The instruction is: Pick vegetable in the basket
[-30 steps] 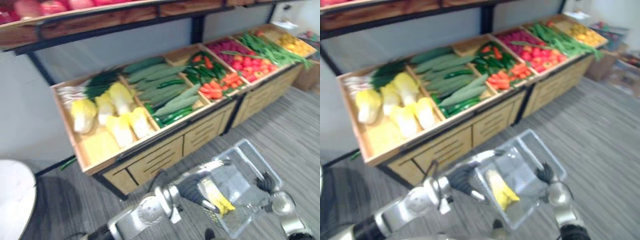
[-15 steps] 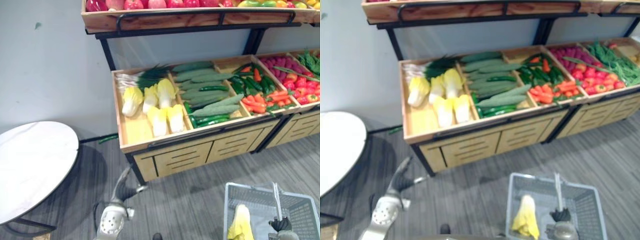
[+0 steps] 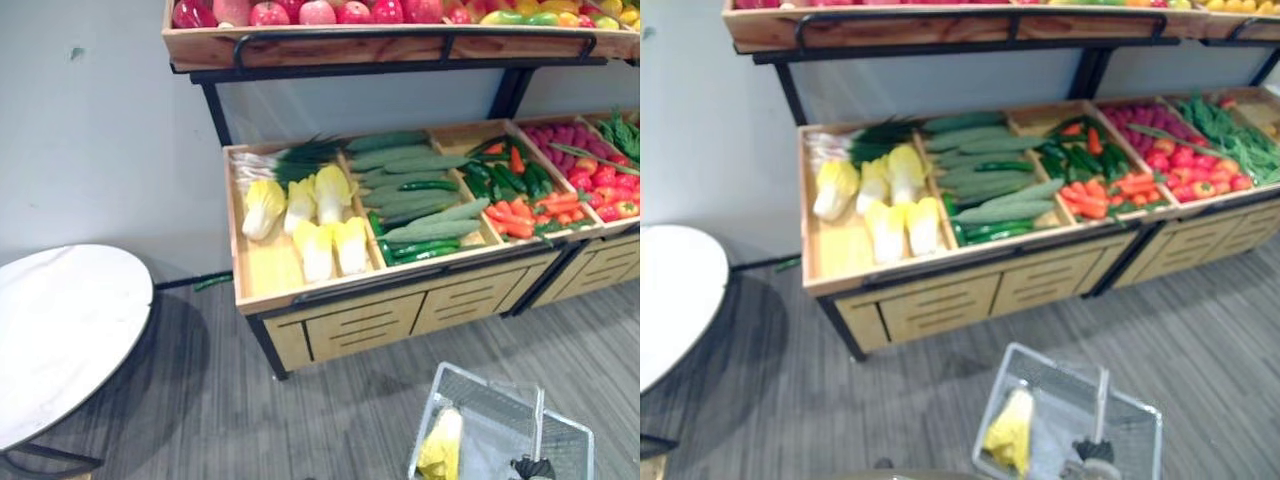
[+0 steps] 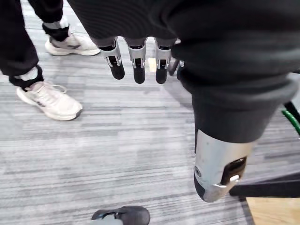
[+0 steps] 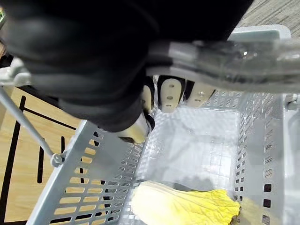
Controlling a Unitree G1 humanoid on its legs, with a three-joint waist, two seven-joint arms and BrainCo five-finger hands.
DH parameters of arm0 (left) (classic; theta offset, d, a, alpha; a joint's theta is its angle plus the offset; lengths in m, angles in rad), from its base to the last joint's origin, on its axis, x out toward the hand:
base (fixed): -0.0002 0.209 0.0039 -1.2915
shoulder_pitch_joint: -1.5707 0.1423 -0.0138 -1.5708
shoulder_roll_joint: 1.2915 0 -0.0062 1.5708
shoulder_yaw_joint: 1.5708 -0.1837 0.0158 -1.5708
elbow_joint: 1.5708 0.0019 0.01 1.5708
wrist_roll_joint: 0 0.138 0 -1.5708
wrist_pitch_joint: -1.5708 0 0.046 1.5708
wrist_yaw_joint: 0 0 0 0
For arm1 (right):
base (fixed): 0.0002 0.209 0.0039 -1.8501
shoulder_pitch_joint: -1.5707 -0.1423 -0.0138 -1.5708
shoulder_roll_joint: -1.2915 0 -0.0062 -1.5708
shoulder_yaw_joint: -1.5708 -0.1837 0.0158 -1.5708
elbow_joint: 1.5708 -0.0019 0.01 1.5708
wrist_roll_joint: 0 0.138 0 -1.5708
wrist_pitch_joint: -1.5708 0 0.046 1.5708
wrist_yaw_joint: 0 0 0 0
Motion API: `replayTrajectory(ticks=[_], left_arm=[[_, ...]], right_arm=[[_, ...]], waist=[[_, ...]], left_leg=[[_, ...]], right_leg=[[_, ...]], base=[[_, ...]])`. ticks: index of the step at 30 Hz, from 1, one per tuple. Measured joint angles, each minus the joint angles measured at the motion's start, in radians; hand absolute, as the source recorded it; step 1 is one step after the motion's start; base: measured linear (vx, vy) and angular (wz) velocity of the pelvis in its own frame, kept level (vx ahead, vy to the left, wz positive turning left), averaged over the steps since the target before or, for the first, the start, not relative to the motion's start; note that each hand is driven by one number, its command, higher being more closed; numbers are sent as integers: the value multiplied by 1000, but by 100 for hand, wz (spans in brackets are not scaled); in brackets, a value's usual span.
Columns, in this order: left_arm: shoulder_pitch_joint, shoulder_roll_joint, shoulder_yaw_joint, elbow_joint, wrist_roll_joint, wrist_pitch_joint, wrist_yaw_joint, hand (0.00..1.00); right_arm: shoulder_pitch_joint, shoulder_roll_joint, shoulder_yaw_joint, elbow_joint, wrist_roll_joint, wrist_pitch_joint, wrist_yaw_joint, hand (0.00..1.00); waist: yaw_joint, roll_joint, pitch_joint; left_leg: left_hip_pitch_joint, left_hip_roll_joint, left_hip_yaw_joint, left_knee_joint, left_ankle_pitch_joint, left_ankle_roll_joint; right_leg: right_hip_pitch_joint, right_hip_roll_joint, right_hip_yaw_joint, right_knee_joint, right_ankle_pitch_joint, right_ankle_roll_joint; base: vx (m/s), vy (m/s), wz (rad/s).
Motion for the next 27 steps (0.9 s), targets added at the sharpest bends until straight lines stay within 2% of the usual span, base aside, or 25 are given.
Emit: replayTrajectory(ticks=[7,10,12,14,15,17,18,20,21,22,23,24,25,26,27], left_arm=[[0,-34,2,39,0,7,-21,0],[5,-55,-47,41,0,6,-46,0],[-13,-55,-116,40,2,-3,-55,0],[-22,-52,-163,40,8,-4,-59,0],[-31,-50,-195,40,28,-4,-53,0],[-45,-31,-247,38,88,-7,-56,0],[-53,-19,-264,35,120,-11,-56,0],[-72,-9,-268,33,132,-11,-56,0],[-75,-4,-269,24,133,-11,-55,0],[-92,4,-269,18,133,-12,-54,0],[-111,13,-269,20,133,-9,-53,0],[-110,15,-270,21,132,-8,-57,0],[-103,15,-270,23,132,-4,-59,0],[-100,16,-270,25,132,-2,-59,0],[-98,19,-269,32,132,-1,-62,0]], right_arm=[[-8,2,11,19,0,-2,0,100],[-9,4,11,19,0,-3,1,100],[-10,10,2,11,12,-8,0,100],[4,22,0,-15,31,-14,0,100],[9,30,3,-49,34,-20,0,100],[15,63,12,-120,40,-25,-1,100],[21,90,25,-163,42,-27,-1,100],[44,114,57,-207,46,-40,1,100],[47,120,69,-220,46,-43,1,100],[49,123,85,-241,47,-48,-1,100],[50,117,92,-244,47,-49,1,100],[50,113,97,-243,46,-49,1,100],[51,107,110,-232,46,-48,1,100],[52,107,110,-225,46,-49,3,100],[47,104,109,-206,46,-49,2,100]], waist=[[-4,-1,3],[-3,-11,13],[-4,-17,39],[-8,-14,44],[-9,-1,56],[-8,15,84],[-8,20,95],[-10,38,100],[-9,26,112],[-10,3,127],[-8,-3,132],[-9,-3,132],[-8,-3,132],[-7,-5,132],[-9,-7,131]], left_leg=[[17,3,38,0,-13,-1],[45,3,85,30,-47,1],[16,11,111,205,-154,11],[3,26,137,304,-216,16],[3,56,169,352,-251,17],[9,107,241,412,-294,15],[25,144,316,415,-306,15],[34,177,422,399,-299,33],[41,178,459,391,-294,42],[53,176,520,382,-291,46],[70,179,581,372,-288,49],[78,182,611,369,-287,49],[103,188,696,366,-283,47],[112,187,726,366,-281,44],[115,187,780,370,-274,42]], right_leg=[[-4,1,38,-1,-2,1],[-9,-4,87,33,-21,4],[-36,-24,128,140,-73,14],[-52,-35,161,208,-91,28],[-94,-12,206,285,-85,24],[-158,30,254,366,-36,9],[-184,61,256,347,38,-4],[-185,73,199,246,120,-13],[-193,58,138,276,103,-32],[-214,19,11,389,37,-87],[-210,-24,-108,506,-19,-97],[-201,-42,-149,550,-39,-96],[-177,-80,-206,627,-65,-104],[-166,-92,-212,626,-69,-109],[-158,-87,-217,573,-90,-99]], base=[[19,4,-17],[58,28,-40],[51,48,-45],[42,60,-58],[22,80,-101],[-45,108,-129],[-101,139,-134],[-123,126,-141],[-134,96,-141],[-126,91,-139],[-120,83,-142],[-79,83,-171],[-18,43,-149],[0,-3,-181],[4,-72,-120]])
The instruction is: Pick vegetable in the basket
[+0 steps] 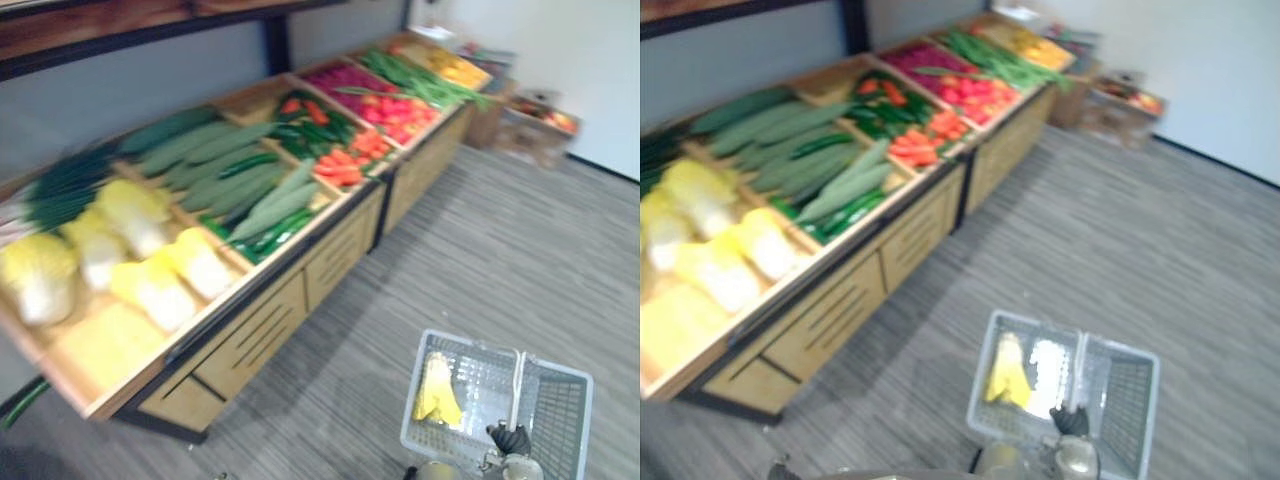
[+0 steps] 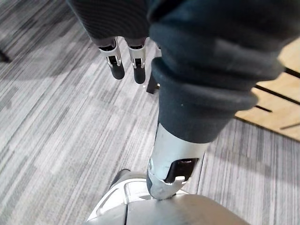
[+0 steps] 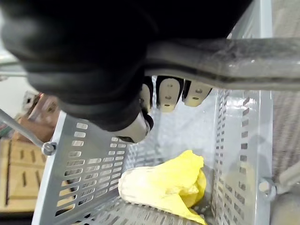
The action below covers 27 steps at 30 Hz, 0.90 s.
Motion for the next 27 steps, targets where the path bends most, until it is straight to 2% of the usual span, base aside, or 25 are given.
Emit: replayTrajectory(ticks=[1,2,4,6,8,10,11,12,13,14,15,16,17,18,20,21,22,23,24,26,27], left_arm=[[-3,0,0,7,0,1,-6,0],[-12,-1,0,8,0,0,-17,0],[-12,-12,0,7,0,-1,-18,0],[-15,-11,-2,5,0,-1,-18,0],[-22,-11,-5,4,1,-2,-15,0],[-20,-7,-5,1,0,-2,-11,0],[-19,-4,-4,-1,0,-3,-10,0],[-16,-2,-2,-1,0,-3,-8,0],[-13,-2,-2,-5,1,-3,-6,0],[-3,-5,0,-6,0,-4,0,0],[2,-9,-1,-12,1,-12,2,0],[2,-19,0,-11,1,-12,4,0],[4,-34,3,-11,-1,-15,12,0],[8,-39,6,-10,-2,-16,14,0],[30,-53,8,-11,-2,-31,16,0],[32,-55,8,-11,-4,-31,16,0],[34,-61,8,-11,-4,-32,15,0],[31,-66,8,-9,-5,-31,16,0],[28,-63,7,-8,-5,-31,19,0],[22,-47,7,-11,-5,-31,24,0],[22,-46,6,-11,-5,-31,24,0]], right_arm=[[-2,-4,0,10,0,0,0,100],[-3,-14,-20,31,4,3,-1,100],[-14,-32,-30,71,24,12,-1,100],[-26,-45,-26,92,24,22,-1,100],[-13,-48,-25,96,24,26,-1,100],[2,-50,-27,96,26,24,-2,100],[7,-61,-17,98,26,22,-1,100],[6,-78,11,98,25,20,-1,100],[6,-87,21,97,24,17,0,100],[5,-91,28,93,21,11,1,100],[2,-104,49,94,20,8,3,100],[1,-109,52,95,20,8,5,100],[-6,-110,55,96,20,8,7,100],[-12,-110,58,98,20,8,8,100],[-19,-111,61,108,21,7,9,100],[-19,-111,61,107,21,4,9,100],[-20,-118,61,106,22,0,8,100],[-23,-124,61,107,22,-1,7,100],[-30,-117,72,119,22,-1,6,100],[-29,-111,78,122,22,-7,1,100],[-29,-111,79,122,22,-8,0,100]], waist=[[-2,-4,-2],[-12,13,0],[-25,23,-2],[-25,24,-1],[-31,41,2],[-30,55,4],[-36,53,9],[-35,62,14],[-31,65,14],[-16,64,15],[-2,64,15],[1,64,15],[5,62,16],[7,60,17],[5,60,17],[5,62,18],[6,81,20],[8,94,24],[7,88,22],[5,53,21],[5,47,18]], left_leg=[[1,-2,17,-3,10,4],[6,-7,41,-28,43,3],[9,-1,59,-31,63,-11],[7,19,91,3,64,-14],[-7,74,91,88,67,-18],[-6,138,82,183,68,-19],[-16,182,44,266,74,-20],[-29,209,-21,338,105,-19],[-42,214,-63,369,126,-18],[-84,206,-181,424,159,-14],[-122,147,-338,417,122,-28],[-134,111,-410,402,100,-37],[-149,40,-542,354,59,-51],[-149,11,-593,319,45,-57],[-146,-71,-768,132,32,-69],[-147,-88,-821,53,34,-69],[-147,-89,-883,-63,40,-69],[-147,-83,-899,-78,60,-96],[-152,-110,-882,-76,51,-89],[-154,-154,-857,-86,45,-66],[-149,-167,-854,-92,45,-60]], right_leg=[[2,8,-12,-33,-5,-1],[24,45,-10,-144,-5,0],[62,91,13,-290,-5,1],[86,126,47,-405,-6,18],[107,162,64,-463,22,11],[133,186,75,-473,22,7],[146,201,87,-475,19,2],[158,207,108,-475,17,-1],[161,208,126,-472,17,-2],[162,201,174,-466,15,-7],[154,189,216,-462,14,-9],[151,186,242,-463,14,-9],[148,182,284,-467,11,-12],[149,181,302,-467,8,-6],[133,183,365,-466,7,-4],[125,183,379,-467,11,3],[113,197,400,-467,20,30],[110,205,409,-466,25,49],[113,186,425,-479,40,67],[113,138,430,-507,55,88],[115,127,431,-513,55,88]], base=[[-37,-129,-132],[-36,-183,-85],[-15,-238,-103],[-29,-196,-92],[-80,-204,-42],[-63,-151,-25],[-26,-90,-26],[-41,-93,-36],[-33,-47,-70],[-23,-10,-94],[6,34,-103],[12,81,-105],[9,83,-84],[-8,118,-100],[-14,188,-93],[3,231,-81],[29,276,-60],[72,286,-51],[96,285,-22],[130,262,-10],[200,285,-6]])
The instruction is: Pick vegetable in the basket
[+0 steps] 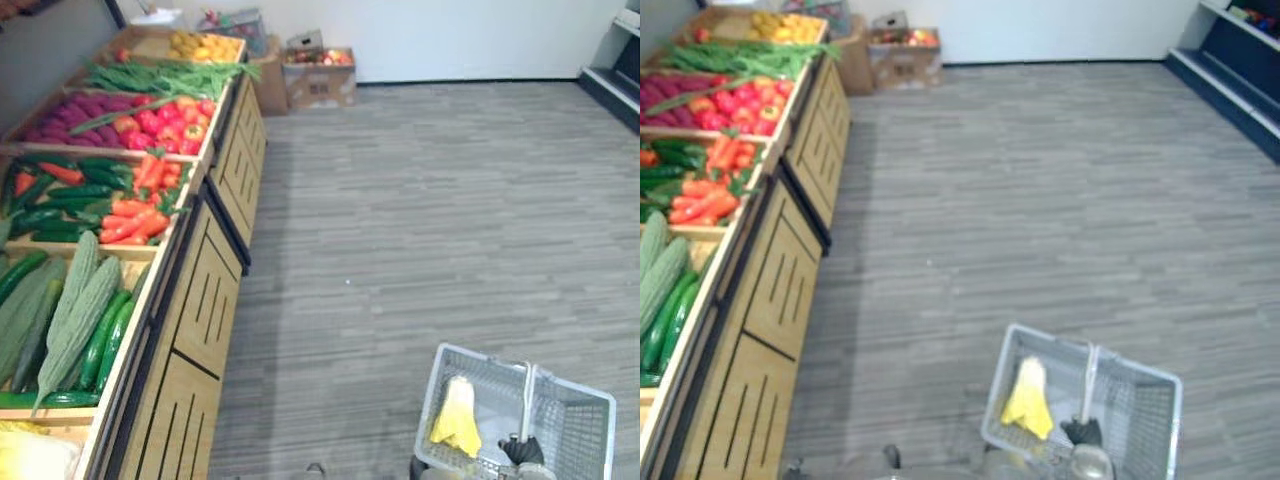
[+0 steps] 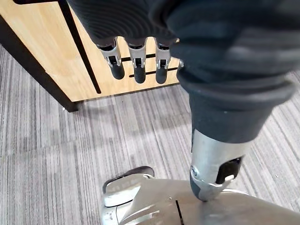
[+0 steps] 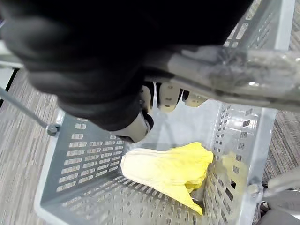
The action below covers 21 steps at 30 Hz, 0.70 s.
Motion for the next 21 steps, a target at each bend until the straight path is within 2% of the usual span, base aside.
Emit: replayTrajectory(ticks=[3,5,8,9,10,11,12,13,14,15,16,17,18,20,21], left_arm=[[-3,1,-7,0,0,-1,-1,0],[-3,1,-9,1,0,-2,-2,0],[-6,2,-9,1,-5,-5,-4,0],[-7,1,-10,1,-5,-5,-8,0],[-7,0,-12,1,-5,-5,-10,0],[-7,0,-23,1,-6,-9,-12,0],[-7,3,-37,-1,-7,-13,-13,0],[-6,8,-39,-2,-7,-14,-14,0],[-4,17,-39,-2,-8,-14,-15,0],[-2,16,-38,-2,-15,-13,-15,0],[3,17,-34,-3,-17,-11,-15,0],[6,17,-32,-3,-17,-10,-16,0],[5,12,-24,-3,-17,-10,-17,0],[-21,-10,-5,-3,-17,-1,-21,0],[-32,-17,-3,-4,-16,1,-24,0]], right_arm=[[-11,-4,9,1,-1,-1,0,100],[-24,-6,12,4,-2,-2,2,100],[-29,-6,9,5,-2,1,15,100],[-29,-6,6,5,-1,0,20,100],[-30,-7,1,4,-1,-1,20,100],[-35,-7,-13,2,-1,-4,20,100],[-48,-5,-30,-1,-1,-8,20,100],[-51,-1,-35,-6,0,-10,18,100],[-56,10,-51,-21,1,-13,13,100],[-57,17,-61,-28,2,-13,11,100],[-58,27,-61,-40,2,-13,11,100],[-60,29,-57,-41,2,-14,11,100],[-70,38,-58,-41,2,-16,11,100],[-76,47,-64,-56,12,-21,11,100],[-76,47,-70,-63,14,-20,11,100]], waist=[[3,-10,-6],[9,-2,-7],[22,10,-11],[23,10,-9],[23,10,-8],[23,15,-6],[25,10,4],[26,1,11],[25,-3,26],[27,-13,29],[28,-16,29],[28,-16,29],[28,-14,30],[26,-4,41],[25,2,44]], left_leg=[[9,-41,26,4,-12,33],[17,-57,50,11,-32,47],[29,-61,75,53,-83,62],[39,-59,77,72,-104,74],[42,-60,78,80,-113,78],[58,-62,86,92,-126,88],[83,-73,99,91,-134,99],[99,-85,100,90,-139,107],[131,-99,101,91,-161,125],[152,-104,100,92,-176,136],[180,-102,97,89,-192,145],[186,-98,95,86,-198,147],[199,-89,94,78,-209,147],[222,-67,84,64,-230,140],[231,-60,78,57,-235,135]], right_leg=[[4,-41,15,-21,1,11],[2,-58,29,-25,5,32],[-1,-62,42,6,0,40],[-14,-65,45,66,-17,61],[-29,-66,47,114,-28,63],[-77,-68,50,239,-41,62],[-147,-76,52,407,-40,60],[-178,-88,51,493,-37,55],[-232,-112,39,642,-23,24],[-256,-117,28,723,-38,2],[-279,-101,4,781,-66,-24],[-291,-86,-12,796,-84,-22],[-324,-48,-46,798,-116,-24],[-372,17,-121,716,-130,-39],[-378,31,-137,672,-130,-40]], base=[[186,185,-13],[142,119,-27],[165,121,-32],[132,103,-25],[83,92,-12],[88,121,-10],[95,152,-7],[93,135,6],[63,90,15],[129,94,13],[121,57,3],[166,38,-3],[133,-1,-2],[263,-30,8],[372,-62,31]])
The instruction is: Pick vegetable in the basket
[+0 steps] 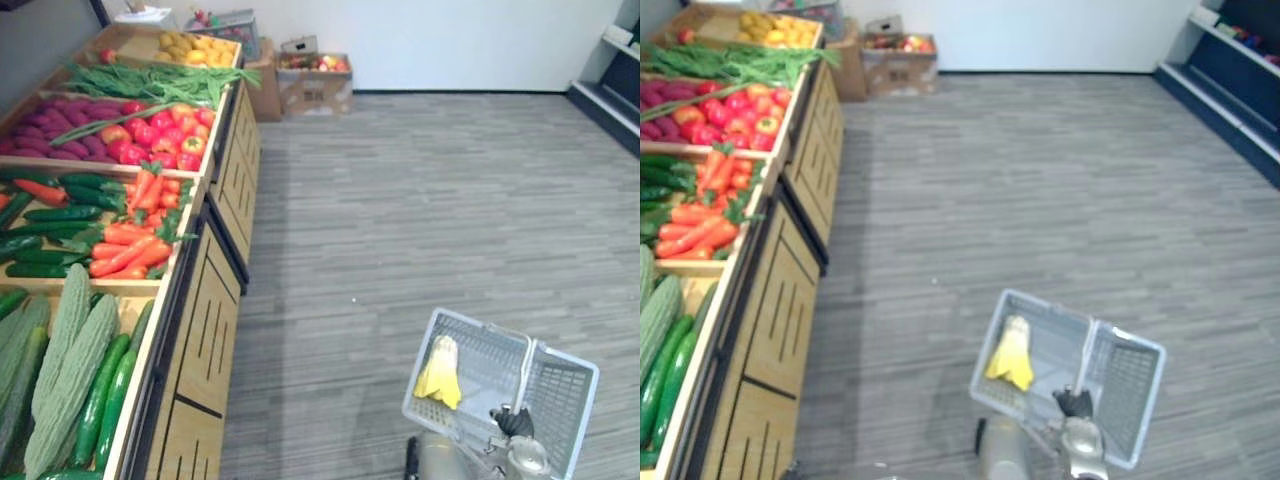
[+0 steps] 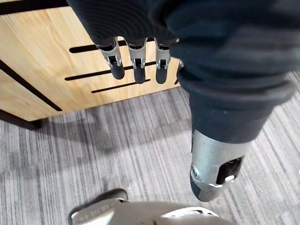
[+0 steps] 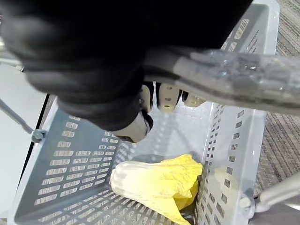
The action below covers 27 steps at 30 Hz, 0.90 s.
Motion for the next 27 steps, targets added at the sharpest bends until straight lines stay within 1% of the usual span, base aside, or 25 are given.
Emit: replayTrajectory(ticks=[2,3,4,5,6,7,8,9,10,11,12,13,14,15,16,17,18,19,20,21,22,24,25,26,27], left_arm=[[-37,-16,5,-7,-1,0,-7,0],[-45,-24,6,-14,-1,0,-7,0],[-53,-39,18,-33,1,-1,-10,0],[-60,-40,39,-38,0,-5,-13,0],[-73,-50,52,-38,-1,-5,-13,0],[-76,-52,58,-39,1,-6,-15,0],[-87,-69,63,-50,1,-12,-14,0],[-88,-69,70,-58,0,-10,-13,0],[-47,-69,77,-60,-1,-9,-10,0],[-42,-69,79,-61,0,-10,-11,0],[-41,-90,85,-58,-1,-8,-12,0],[-53,-98,97,-72,-2,-7,-16,0],[-59,-99,104,-77,-1,-9,-15,0],[-63,-102,116,-84,-3,-11,-15,0],[-63,-100,121,-100,-10,-14,-15,0],[-61,-98,123,-118,-26,-16,-13,0],[-61,-99,123,-132,-32,-19,-12,0],[-64,-99,123,-150,-39,-26,-11,0],[-79,-98,124,-157,-40,-29,-11,0],[-83,-98,123,-157,-40,-29,-12,0],[-86,-93,122,-157,-40,-30,-12,0],[-88,-86,117,-151,-37,-27,-7,0],[-87,-85,114,-150,-37,-26,-5,0],[-82,-76,113,-149,-32,-26,-5,0],[-77,-66,115,-143,-26,-24,-6,0]], right_arm=[[7,1,-14,-26,12,1,-4,100],[8,1,-20,-32,22,1,-5,100],[11,6,-21,-52,27,9,-9,100],[12,11,-21,-58,27,14,-11,100],[4,16,-27,-61,27,18,-11,100],[0,20,-32,-68,27,18,-11,100],[1,20,-47,-92,27,21,-12,100],[2,21,-51,-101,28,21,-12,100],[19,20,-50,-124,29,20,-16,100],[24,19,-46,-126,27,20,-16,100],[31,-3,-36,-127,17,21,-10,100],[34,-1,-35,-128,2,24,-4,100],[36,-1,-29,-127,-6,34,2,100],[39,8,-15,-122,-5,51,4,100],[42,13,-6,-108,-5,60,3,100],[51,25,2,-91,-4,62,2,100],[69,37,3,-90,-3,64,-2,100],[79,38,9,-89,-4,66,-6,100],[83,37,13,-89,-3,66,-7,100],[87,36,13,-89,-4,67,-7,100],[105,37,22,-89,-4,74,-7,100],[136,42,17,-93,-4,79,-11,100],[146,42,15,-94,-4,77,-12,100],[156,40,11,-94,-4,77,-12,100],[155,46,10,-90,-4,79,-12,100]], waist=[[-7,27,15],[-11,35,15],[-13,34,18],[-11,27,16],[-5,39,16],[-2,39,16],[-12,34,22],[-19,26,21],[-25,49,-14],[-24,51,-14],[-27,84,-23],[-25,89,-25],[-26,76,-17],[-22,74,-16],[-19,58,-5],[-11,43,0],[3,34,-4],[9,33,-4],[25,30,-5],[29,30,-5],[30,28,-3],[28,14,-2],[29,10,-4],[32,6,-7],[39,-13,-13]], left_leg=[[52,33,-28,-46,-5,-9],[65,45,-35,-62,-5,-9],[86,61,-38,-69,2,-22],[102,75,-42,-63,9,-37],[105,94,-42,-52,36,-81],[107,96,-44,-45,62,-109],[124,87,-75,-36,148,-116],[133,78,-85,-28,177,-120],[132,108,-93,43,187,-130],[128,113,-94,65,187,-131],[71,156,-109,190,223,-136],[-17,156,-150,353,350,-179],[-66,156,-177,437,427,-197],[-150,160,-200,627,440,-229],[-194,160,-190,737,431,-238],[-242,164,-155,830,398,-219],[-302,177,-115,873,356,-188],[-402,188,-82,867,318,-153],[-505,189,-47,814,277,-132],[-527,189,-33,788,266,-128],[-564,188,18,653,242,-116],[-536,167,150,353,257,-94],[-522,158,182,270,274,-82],[-506,148,222,132,311,-71],[-508,137,242,111,388,-14]], right_leg=[[-16,36,-40,-162,8,-1],[-23,46,-39,-208,13,7],[-25,52,-26,-313,53,0],[-12,57,-25,-325,160,-59],[-15,58,-36,-276,139,-97],[-25,52,-38,-241,121,-99],[-68,13,-51,-65,87,-113],[-107,-5,-60,33,82,-117],[-64,38,-59,-146,45,-113],[-53,42,-64,-156,17,-128],[-29,76,-96,-161,-9,-136],[9,77,-105,-176,-30,-150],[39,78,-111,-201,-36,-153],[113,86,-112,-251,-36,-153],[186,87,-111,-284,-36,-153],[277,85,-106,-332,-36,-153],[341,84,-103,-369,-36,-153],[391,85,-106,-414,-37,-151],[432,82,-108,-473,-48,-132],[442,82,-109,-488,-51,-126],[486,75,-118,-523,-60,-112],[560,45,-145,-541,-87,-64],[573,39,-150,-543,-97,-48],[601,32,-152,-549,-125,-30],[615,14,-141,-544,-164,-13]], base=[[369,-78,43],[487,-120,53],[622,-174,58],[547,-164,53],[568,-196,35],[563,-217,47],[553,-238,51],[640,-317,55],[420,-223,27],[514,-241,11],[430,-154,8],[540,-190,15],[534,-185,32],[489,-173,27],[540,-190,24],[465,-149,14],[461,-93,7],[418,-30,-9],[361,11,-11],[310,58,-8],[341,103,10],[407,150,26],[378,176,23],[391,248,-1],[415,280,-3]])
